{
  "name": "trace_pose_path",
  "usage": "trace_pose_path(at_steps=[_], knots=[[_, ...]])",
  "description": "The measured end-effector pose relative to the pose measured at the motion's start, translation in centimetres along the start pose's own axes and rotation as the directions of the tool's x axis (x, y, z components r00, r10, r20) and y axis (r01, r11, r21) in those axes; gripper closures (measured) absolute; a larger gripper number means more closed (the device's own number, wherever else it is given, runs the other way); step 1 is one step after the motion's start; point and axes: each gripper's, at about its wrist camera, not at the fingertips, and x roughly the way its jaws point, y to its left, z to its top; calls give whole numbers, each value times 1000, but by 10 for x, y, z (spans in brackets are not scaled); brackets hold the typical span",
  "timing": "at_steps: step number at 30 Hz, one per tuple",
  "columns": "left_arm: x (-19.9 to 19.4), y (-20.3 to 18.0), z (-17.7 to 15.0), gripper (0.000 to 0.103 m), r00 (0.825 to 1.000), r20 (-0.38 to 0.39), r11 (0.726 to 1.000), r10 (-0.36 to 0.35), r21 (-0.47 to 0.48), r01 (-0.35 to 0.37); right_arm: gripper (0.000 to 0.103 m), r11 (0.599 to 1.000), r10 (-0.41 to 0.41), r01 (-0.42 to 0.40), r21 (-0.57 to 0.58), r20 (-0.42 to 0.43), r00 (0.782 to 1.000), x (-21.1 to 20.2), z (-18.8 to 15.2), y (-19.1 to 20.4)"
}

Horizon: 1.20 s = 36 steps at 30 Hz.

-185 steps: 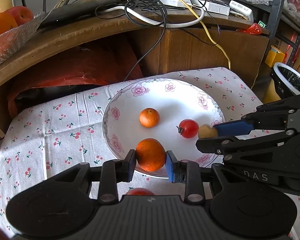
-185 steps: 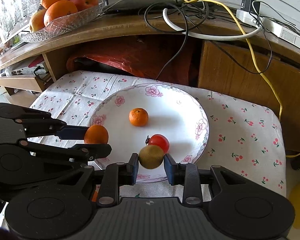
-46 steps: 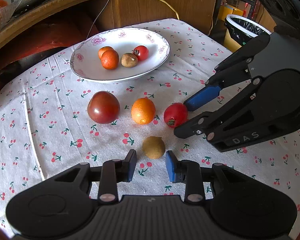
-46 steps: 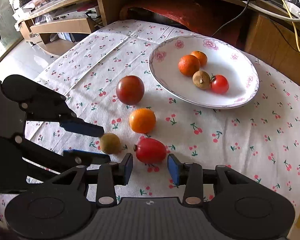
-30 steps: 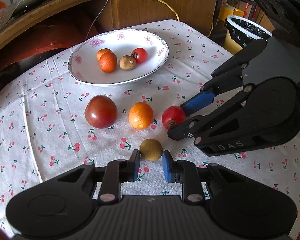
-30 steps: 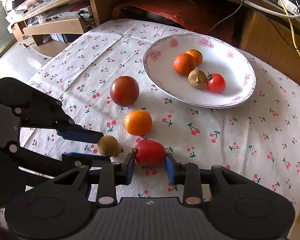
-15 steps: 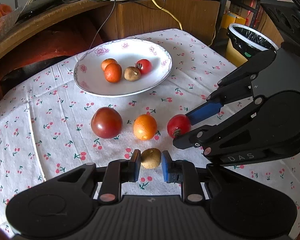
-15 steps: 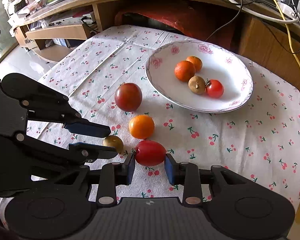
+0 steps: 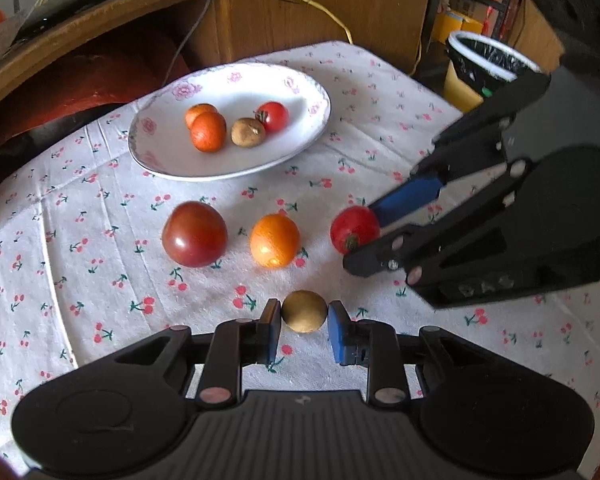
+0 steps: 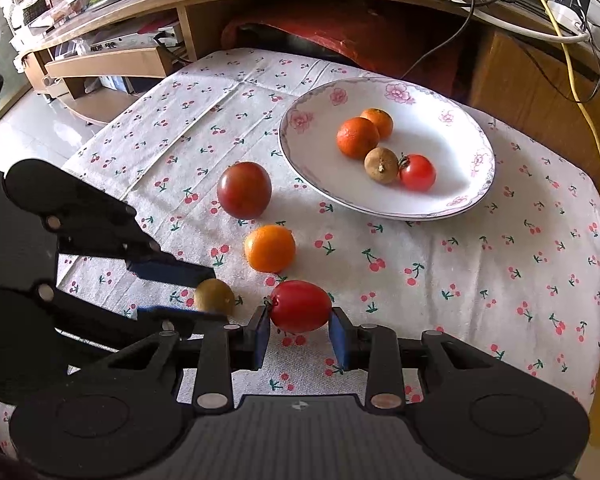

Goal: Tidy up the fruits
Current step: 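Close the left gripper on the small brown fruit while the right grasps the red tomato, then carry the brown fruit and red tomato over the white bowl with both grippers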

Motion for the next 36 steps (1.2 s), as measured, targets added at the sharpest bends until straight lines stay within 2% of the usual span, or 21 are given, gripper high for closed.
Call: trace_pose_path(at_steps=[8, 13, 25, 36], knots=[[-2, 4, 1, 69, 1000, 11, 1000, 5, -30, -5, 76, 1000, -6, 6, 1, 2, 1000, -1, 0, -2], [-10, 5, 10, 69, 999, 45, 1000, 6, -30, -5, 76, 1000, -11, 11, 12, 23, 1000, -5, 5, -5], [-16, 20, 46, 70, 990, 120, 995, 80, -60, -73, 75, 996, -55, 48, 72, 96, 994, -13, 25, -24], [2, 35, 71, 70, 982, 137, 987, 133, -104, -120, 75, 988, -108, 93, 119, 127, 986, 0, 45, -41]])
